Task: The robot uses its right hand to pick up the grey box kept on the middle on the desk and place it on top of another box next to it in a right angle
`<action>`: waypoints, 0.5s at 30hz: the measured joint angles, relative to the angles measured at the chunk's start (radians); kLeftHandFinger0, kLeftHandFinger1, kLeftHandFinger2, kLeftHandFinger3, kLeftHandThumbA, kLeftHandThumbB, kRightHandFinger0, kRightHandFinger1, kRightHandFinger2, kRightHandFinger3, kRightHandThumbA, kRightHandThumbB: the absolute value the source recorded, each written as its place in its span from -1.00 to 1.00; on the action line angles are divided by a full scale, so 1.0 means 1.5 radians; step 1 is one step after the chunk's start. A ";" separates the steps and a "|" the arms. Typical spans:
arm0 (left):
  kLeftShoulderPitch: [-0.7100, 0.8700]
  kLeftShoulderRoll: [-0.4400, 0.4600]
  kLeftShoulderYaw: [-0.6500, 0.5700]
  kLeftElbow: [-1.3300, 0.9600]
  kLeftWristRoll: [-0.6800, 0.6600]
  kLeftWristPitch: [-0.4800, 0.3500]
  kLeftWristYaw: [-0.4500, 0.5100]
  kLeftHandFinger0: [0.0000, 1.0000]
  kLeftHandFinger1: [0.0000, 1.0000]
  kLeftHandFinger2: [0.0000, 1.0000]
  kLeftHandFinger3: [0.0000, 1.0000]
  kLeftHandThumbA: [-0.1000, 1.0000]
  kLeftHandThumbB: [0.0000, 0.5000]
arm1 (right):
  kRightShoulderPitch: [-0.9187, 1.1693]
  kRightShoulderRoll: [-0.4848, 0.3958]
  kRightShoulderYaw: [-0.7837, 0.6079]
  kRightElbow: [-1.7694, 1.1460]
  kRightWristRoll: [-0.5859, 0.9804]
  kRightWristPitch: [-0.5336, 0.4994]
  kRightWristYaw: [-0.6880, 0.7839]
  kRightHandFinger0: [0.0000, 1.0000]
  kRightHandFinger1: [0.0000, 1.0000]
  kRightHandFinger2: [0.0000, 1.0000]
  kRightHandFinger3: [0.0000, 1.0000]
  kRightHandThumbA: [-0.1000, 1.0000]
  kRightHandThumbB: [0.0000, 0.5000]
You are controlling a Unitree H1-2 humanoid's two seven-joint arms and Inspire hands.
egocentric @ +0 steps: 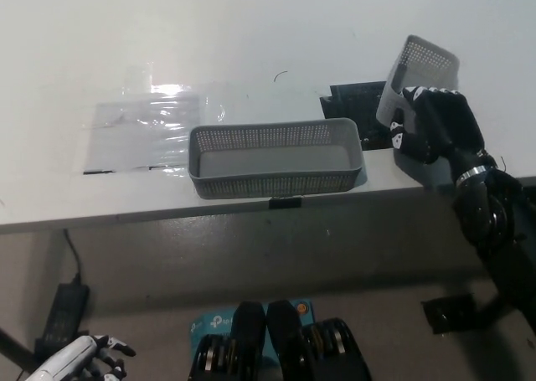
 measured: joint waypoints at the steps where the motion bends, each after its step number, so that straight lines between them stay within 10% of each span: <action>1: 0.000 0.000 0.000 0.000 0.000 0.000 0.000 -0.12 -0.08 0.22 0.38 -0.27 0.40 | 0.000 -0.005 0.001 -0.002 0.000 -0.004 0.000 -1.00 -0.83 -0.11 -0.48 -1.00 0.14; 15: 0.002 0.000 0.000 0.000 0.000 0.002 0.000 -0.24 -0.18 0.09 0.41 -0.23 0.41 | -0.011 -0.051 0.023 -0.132 -0.017 -0.011 0.020 -1.00 -0.69 0.01 -0.52 -1.00 0.21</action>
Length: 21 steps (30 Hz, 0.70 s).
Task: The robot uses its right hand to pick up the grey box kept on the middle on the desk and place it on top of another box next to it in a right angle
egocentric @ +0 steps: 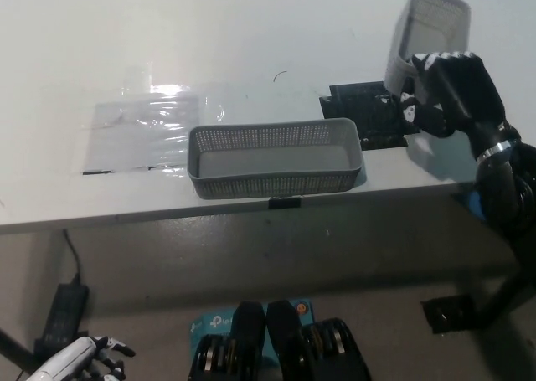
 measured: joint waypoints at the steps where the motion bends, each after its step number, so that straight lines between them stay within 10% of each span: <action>1: 0.000 0.000 -0.001 0.000 0.001 -0.001 0.000 -0.27 -0.21 0.07 0.40 -0.24 0.40 | -0.001 0.000 0.005 -0.009 -0.001 -0.002 0.002 -1.00 -0.70 0.00 -0.51 -1.00 0.26; 9: 0.000 0.000 -0.002 0.001 0.004 -0.001 0.000 -0.23 -0.17 0.11 0.39 -0.26 0.39 | -0.001 0.004 0.026 -0.087 -0.010 -0.008 0.037 -1.00 -1.00 -0.34 -0.63 -1.00 0.14; 13: 0.000 0.000 -0.003 0.001 0.004 -0.001 0.000 -0.22 -0.15 0.13 0.37 -0.23 0.41 | 0.001 0.014 0.037 -0.134 -0.010 -0.008 0.072 -1.00 -1.00 -0.43 -0.65 -1.00 0.54; 18: 0.000 0.000 -0.002 0.001 0.004 0.000 -0.001 -0.24 -0.17 0.16 0.41 -0.27 0.34 | 0.010 0.035 0.048 -0.157 -0.012 -0.008 0.098 -1.00 -1.00 -0.48 -0.63 -1.00 0.20; 21: 0.000 0.000 -0.002 0.001 0.004 0.001 -0.005 -0.15 -0.09 0.21 0.45 -0.23 0.40 | 0.020 0.049 0.052 -0.171 -0.012 -0.008 0.112 -1.00 -1.00 -0.50 -0.68 -1.00 0.39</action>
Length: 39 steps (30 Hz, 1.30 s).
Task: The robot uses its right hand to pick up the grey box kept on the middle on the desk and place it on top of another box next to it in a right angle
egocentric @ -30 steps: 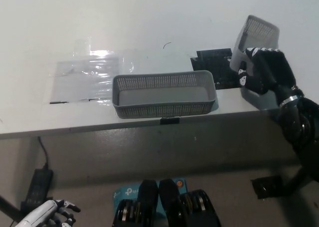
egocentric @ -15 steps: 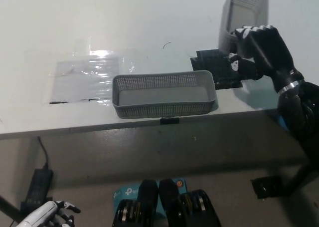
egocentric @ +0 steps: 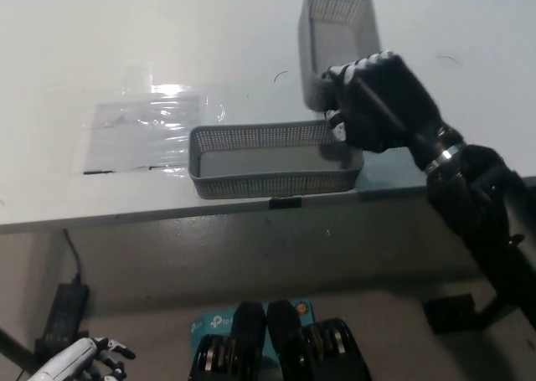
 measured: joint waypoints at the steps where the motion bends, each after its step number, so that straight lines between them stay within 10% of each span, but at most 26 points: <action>1: 0.000 0.000 0.000 0.000 0.000 0.000 -0.001 -0.18 -0.13 0.18 0.46 -0.23 0.40 | 0.003 0.005 0.002 -0.003 -0.001 0.000 0.003 -1.00 -1.00 -0.47 -0.69 -1.00 0.32; 27: -0.001 0.000 0.001 0.000 0.000 0.000 -0.007 -0.28 -0.23 0.06 0.37 -0.25 0.42 | 0.082 0.059 0.018 -0.015 -0.015 0.000 0.030 -1.00 -1.00 -0.62 -0.93 -1.00 0.12; 39: -0.002 0.000 0.001 0.001 0.000 -0.001 -0.014 -0.20 -0.12 0.19 0.43 -0.22 0.44 | 0.084 0.060 0.022 -0.012 -0.033 -0.002 0.021 -1.00 -1.00 -0.30 -0.61 -1.00 0.13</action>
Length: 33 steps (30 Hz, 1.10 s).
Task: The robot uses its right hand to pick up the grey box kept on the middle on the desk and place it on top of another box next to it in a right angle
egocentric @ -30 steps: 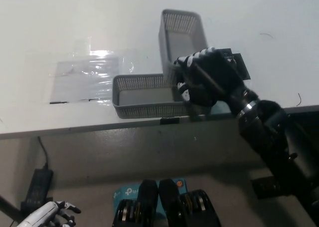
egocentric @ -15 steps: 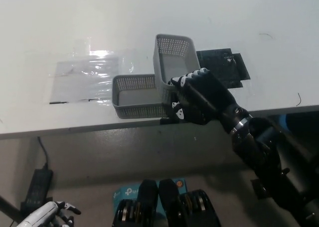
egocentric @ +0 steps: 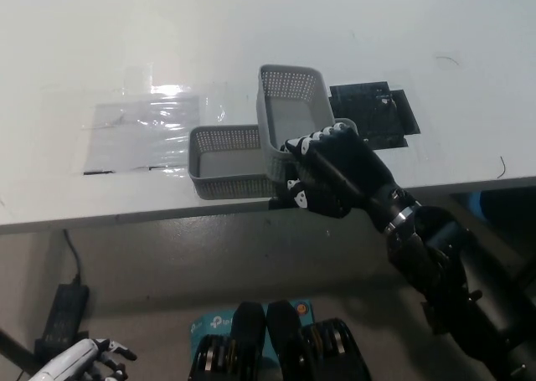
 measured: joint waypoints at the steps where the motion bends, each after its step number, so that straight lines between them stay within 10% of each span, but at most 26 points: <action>1: -0.001 0.000 0.000 0.001 0.000 0.000 0.000 -0.27 -0.19 0.12 0.39 -0.22 0.43 | 0.000 0.000 0.002 0.000 -0.003 -0.001 -0.001 -1.00 -1.00 -0.26 -0.52 -1.00 0.09; 5: -0.002 0.000 0.000 0.001 0.000 0.000 0.000 -0.32 -0.23 0.09 0.34 -0.25 0.45 | 0.000 -0.006 0.018 -0.003 -0.027 -0.001 -0.003 -1.00 -0.89 -0.01 0.15 -1.00 -0.76; 7: -0.002 0.000 0.001 0.001 0.000 0.000 -0.001 -0.30 -0.21 0.10 0.35 -0.24 0.45 | 0.000 -0.011 0.026 -0.014 -0.040 0.003 0.005 -1.00 -1.00 -0.26 -0.07 -1.00 -0.98; 14: -0.003 0.000 0.000 0.001 0.002 -0.001 -0.001 -0.27 -0.19 0.12 0.38 -0.24 0.39 | -0.003 -0.015 0.047 -0.047 -0.082 0.030 0.051 -1.00 -0.99 -0.47 0.46 -0.75 -1.00; 16: -0.004 0.000 0.000 0.001 0.002 -0.001 -0.002 -0.22 -0.15 0.16 0.40 -0.21 0.44 | -0.004 -0.015 0.049 -0.053 -0.089 0.034 0.060 -1.00 -0.90 -0.45 0.68 -0.32 -0.95; 18: -0.004 0.000 0.000 0.002 0.002 -0.001 -0.002 -0.25 -0.17 0.15 0.40 -0.20 0.44 | -0.004 -0.018 0.054 -0.057 -0.103 0.038 0.067 -0.40 -0.05 0.41 1.00 0.29 -0.43; 21: -0.004 0.000 0.000 0.002 0.001 -0.001 -0.003 -0.31 -0.23 0.09 0.38 -0.23 0.46 | -0.005 -0.024 0.063 -0.071 -0.134 0.050 0.082 0.10 0.99 1.00 1.00 0.49 0.03; 26: -0.003 0.000 0.001 0.002 0.000 -0.001 -0.003 -0.42 -0.34 -0.04 0.35 -0.26 0.39 | -0.005 -0.032 0.074 -0.079 -0.178 0.063 0.102 1.00 1.00 1.00 1.00 0.63 0.57; 33: -0.001 0.000 0.002 0.002 -0.001 -0.001 -0.003 -0.32 -0.24 0.03 0.35 -0.32 0.33 | -0.005 -0.034 0.072 -0.097 -0.207 0.072 0.109 1.00 1.00 1.00 1.00 0.62 0.90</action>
